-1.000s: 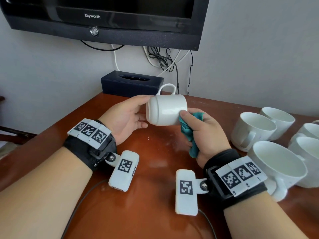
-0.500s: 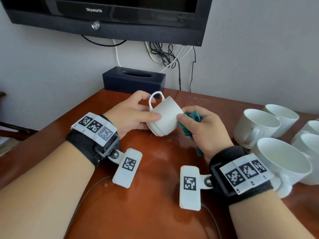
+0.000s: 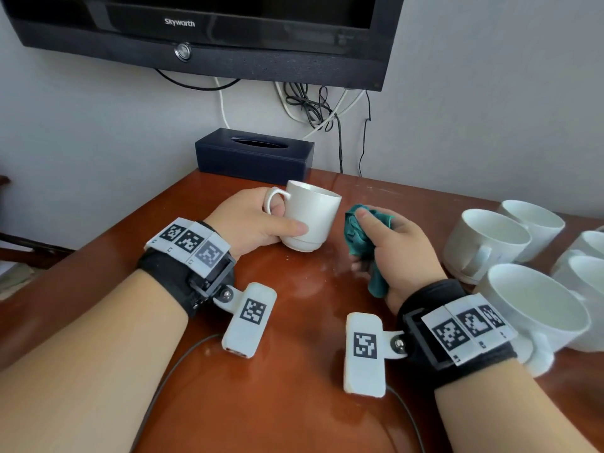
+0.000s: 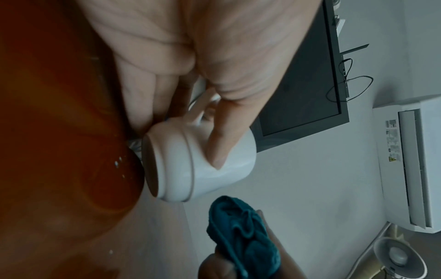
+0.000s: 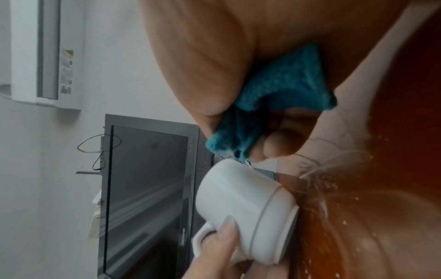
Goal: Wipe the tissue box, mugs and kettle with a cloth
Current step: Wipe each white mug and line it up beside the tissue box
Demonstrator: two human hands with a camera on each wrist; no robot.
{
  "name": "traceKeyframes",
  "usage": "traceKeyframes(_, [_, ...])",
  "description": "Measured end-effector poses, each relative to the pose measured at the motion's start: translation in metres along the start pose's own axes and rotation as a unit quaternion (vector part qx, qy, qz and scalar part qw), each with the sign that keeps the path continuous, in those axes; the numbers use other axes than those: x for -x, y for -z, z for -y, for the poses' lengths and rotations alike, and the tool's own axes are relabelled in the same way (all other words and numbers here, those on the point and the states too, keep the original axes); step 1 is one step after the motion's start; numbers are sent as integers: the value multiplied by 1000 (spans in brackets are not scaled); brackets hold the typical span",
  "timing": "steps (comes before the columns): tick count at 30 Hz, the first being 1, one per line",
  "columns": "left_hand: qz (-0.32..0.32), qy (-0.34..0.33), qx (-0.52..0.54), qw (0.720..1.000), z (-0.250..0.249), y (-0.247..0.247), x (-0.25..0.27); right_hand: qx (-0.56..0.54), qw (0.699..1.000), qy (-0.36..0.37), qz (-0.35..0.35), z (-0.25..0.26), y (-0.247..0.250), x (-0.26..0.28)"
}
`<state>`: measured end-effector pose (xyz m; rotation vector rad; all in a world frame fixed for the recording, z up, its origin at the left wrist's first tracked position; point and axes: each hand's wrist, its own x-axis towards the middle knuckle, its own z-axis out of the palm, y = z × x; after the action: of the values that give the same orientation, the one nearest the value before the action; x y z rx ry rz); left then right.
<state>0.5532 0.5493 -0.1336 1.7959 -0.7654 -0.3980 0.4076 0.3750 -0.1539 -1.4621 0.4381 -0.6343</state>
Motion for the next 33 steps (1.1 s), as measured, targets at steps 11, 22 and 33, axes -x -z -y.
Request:
traceKeyframes(11, [42,34,-66,996,-8,10,7,-47,995,-43,83,1,-11,9])
traceKeyframes(22, [12,155,41,987,-27,27,41,2,996,-51,76,6,-10,15])
traceKeyframes(33, [-88,99,102,986,-35,6,-29,24,998,-63,15,45,-24,-16])
